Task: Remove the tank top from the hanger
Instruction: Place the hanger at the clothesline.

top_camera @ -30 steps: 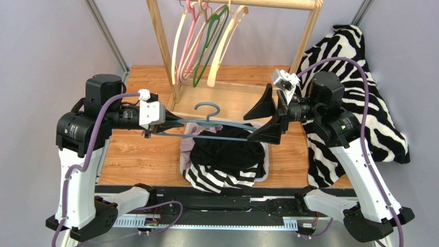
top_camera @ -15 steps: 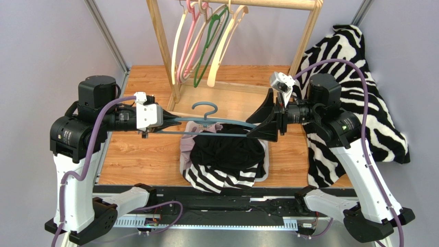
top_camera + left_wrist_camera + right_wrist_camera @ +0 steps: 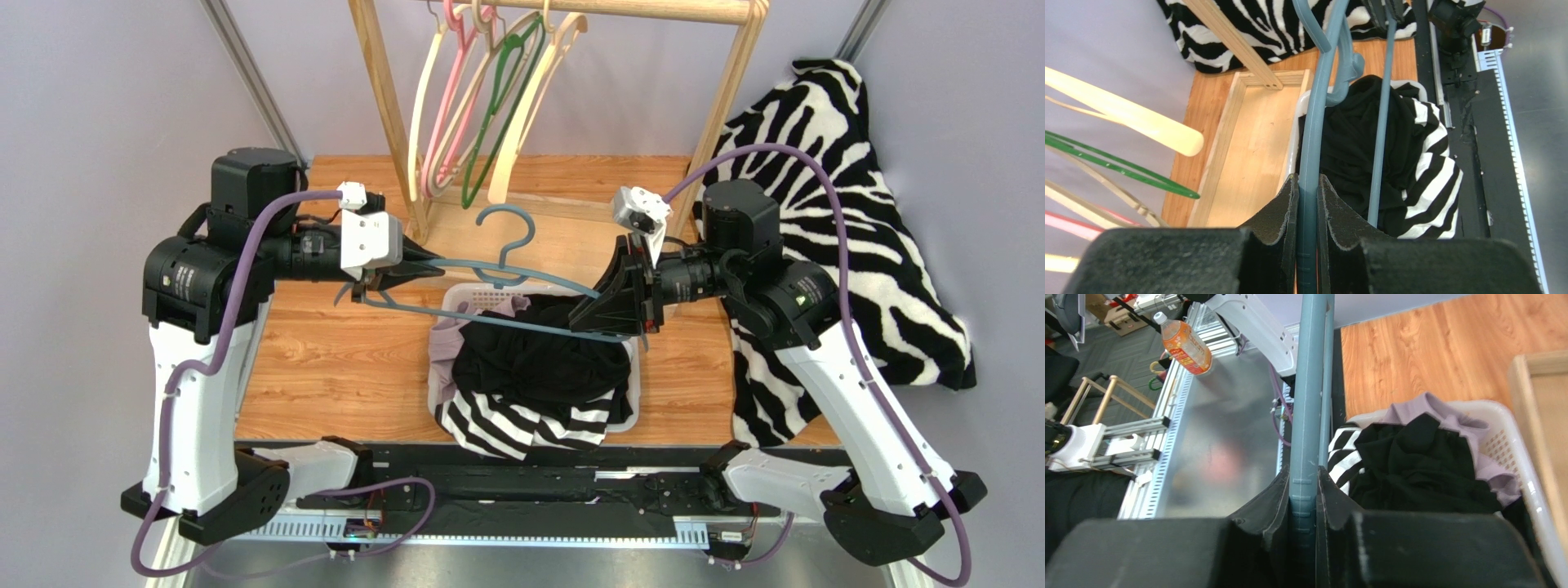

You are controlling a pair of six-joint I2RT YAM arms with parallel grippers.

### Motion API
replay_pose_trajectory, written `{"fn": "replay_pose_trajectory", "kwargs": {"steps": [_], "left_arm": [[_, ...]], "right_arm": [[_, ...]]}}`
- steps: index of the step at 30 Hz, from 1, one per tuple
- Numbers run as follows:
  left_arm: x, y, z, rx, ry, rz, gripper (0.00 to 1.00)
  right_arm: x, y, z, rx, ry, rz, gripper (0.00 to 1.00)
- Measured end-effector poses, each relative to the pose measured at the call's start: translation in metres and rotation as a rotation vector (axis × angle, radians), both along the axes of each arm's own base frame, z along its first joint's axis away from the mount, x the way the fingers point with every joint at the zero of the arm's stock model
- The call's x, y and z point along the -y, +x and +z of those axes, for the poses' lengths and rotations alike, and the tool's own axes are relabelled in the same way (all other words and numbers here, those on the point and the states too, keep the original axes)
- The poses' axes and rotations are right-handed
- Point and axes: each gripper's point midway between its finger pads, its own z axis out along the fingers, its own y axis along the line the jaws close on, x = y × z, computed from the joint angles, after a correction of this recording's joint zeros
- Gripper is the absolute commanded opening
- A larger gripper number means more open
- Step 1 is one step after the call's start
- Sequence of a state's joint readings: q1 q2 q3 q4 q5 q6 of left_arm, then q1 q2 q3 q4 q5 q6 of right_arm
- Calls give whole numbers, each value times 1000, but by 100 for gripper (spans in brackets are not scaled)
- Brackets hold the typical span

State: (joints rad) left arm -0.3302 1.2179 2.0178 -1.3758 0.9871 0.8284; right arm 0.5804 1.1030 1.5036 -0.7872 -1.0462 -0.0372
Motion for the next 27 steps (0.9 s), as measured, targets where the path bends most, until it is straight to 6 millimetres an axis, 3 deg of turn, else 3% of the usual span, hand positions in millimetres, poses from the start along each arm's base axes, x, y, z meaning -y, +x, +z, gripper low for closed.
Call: {"fn": "replay_pose_trajectory", "kwargs": {"steps": [3,7,9,10,15,16,18,22,27], "left_arm": [[1,4,4,11,-2,1,0],[0,1,8,26,-5,2,2],[0,-1,9,21,-10,-1,18],[1,-2,10,15,-13,-1,38],[-6,-6,7,-42,-22,72,55],[-8,-6,7,-45,-27,95,67],[-12,-8,10,-39,-47,135,76],[-22,-3,27,3,-96,252,89],[-37,7,54,73,-163,401,91]], "right_arm": [[-2,-2,-6,-12,-25,0,0],[-2,-4,-5,8,-27,-9,0],[-1,-6,-3,21,-23,-19,0],[0,-6,-2,28,-21,-23,0],[7,-17,-1,39,-30,-43,0],[10,-21,0,42,-32,-49,0],[15,-28,4,52,-29,-54,0],[27,-42,21,101,1,-82,0],[50,-50,62,189,54,-189,0]]}}
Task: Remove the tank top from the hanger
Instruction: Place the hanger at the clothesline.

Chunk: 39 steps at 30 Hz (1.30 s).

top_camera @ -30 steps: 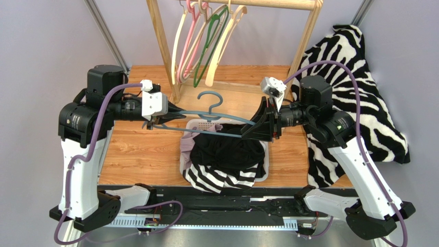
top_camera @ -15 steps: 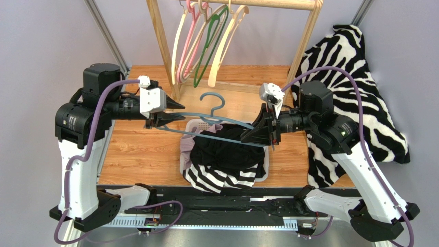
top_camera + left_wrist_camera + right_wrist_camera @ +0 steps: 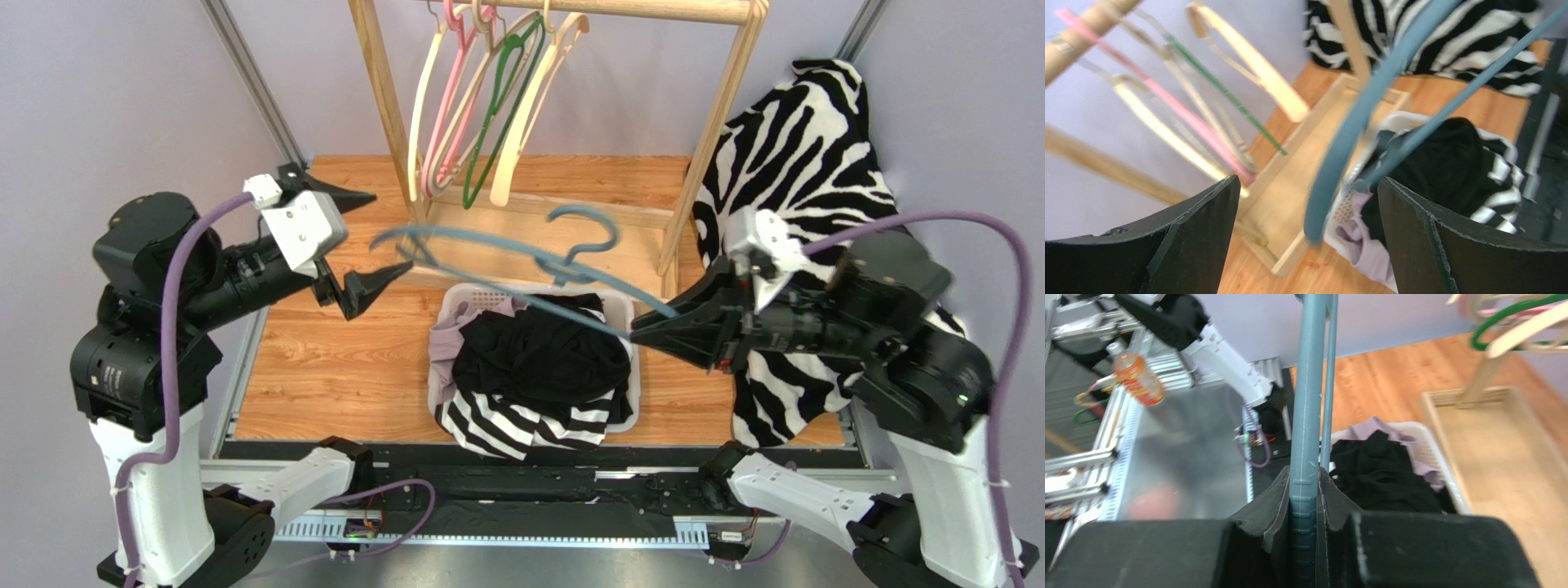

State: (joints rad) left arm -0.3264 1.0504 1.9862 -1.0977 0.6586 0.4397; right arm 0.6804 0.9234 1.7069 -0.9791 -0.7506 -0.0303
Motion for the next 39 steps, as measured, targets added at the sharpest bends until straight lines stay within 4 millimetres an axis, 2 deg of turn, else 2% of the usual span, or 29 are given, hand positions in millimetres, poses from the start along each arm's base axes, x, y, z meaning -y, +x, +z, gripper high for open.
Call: {"fn": "replay_pose_trajectory", "kwargs": {"steps": [5,9,11,15,18,22,23,25,27,34,39], "left_arm": [[-24,16,15,54,-33,186,92],[-36,22,6,42,-28,268,92],[-38,26,0,26,-23,286,92],[-38,29,-7,7,-15,292,92],[-36,28,-11,-4,-11,279,92],[-36,26,-18,-17,-4,276,92],[-36,26,-20,-19,-2,276,91],[-37,26,-23,-25,1,280,91],[-37,26,-25,-29,3,279,91],[-36,26,-27,-36,5,275,91],[-35,28,-34,-51,13,276,91]], "right_arm": [[30,5,49,123,90,-190,0],[59,14,78,195,156,-375,0],[69,22,82,202,162,-454,0],[84,51,66,149,110,-628,0],[89,81,30,69,21,-767,0],[93,112,-30,-47,-147,-910,0],[95,117,-40,-70,-183,-941,0],[97,129,-48,-89,-222,-991,0],[98,139,-43,-95,-247,-1040,0],[85,180,15,-37,-170,-1131,0],[71,213,22,-36,-186,-1161,0]]}}
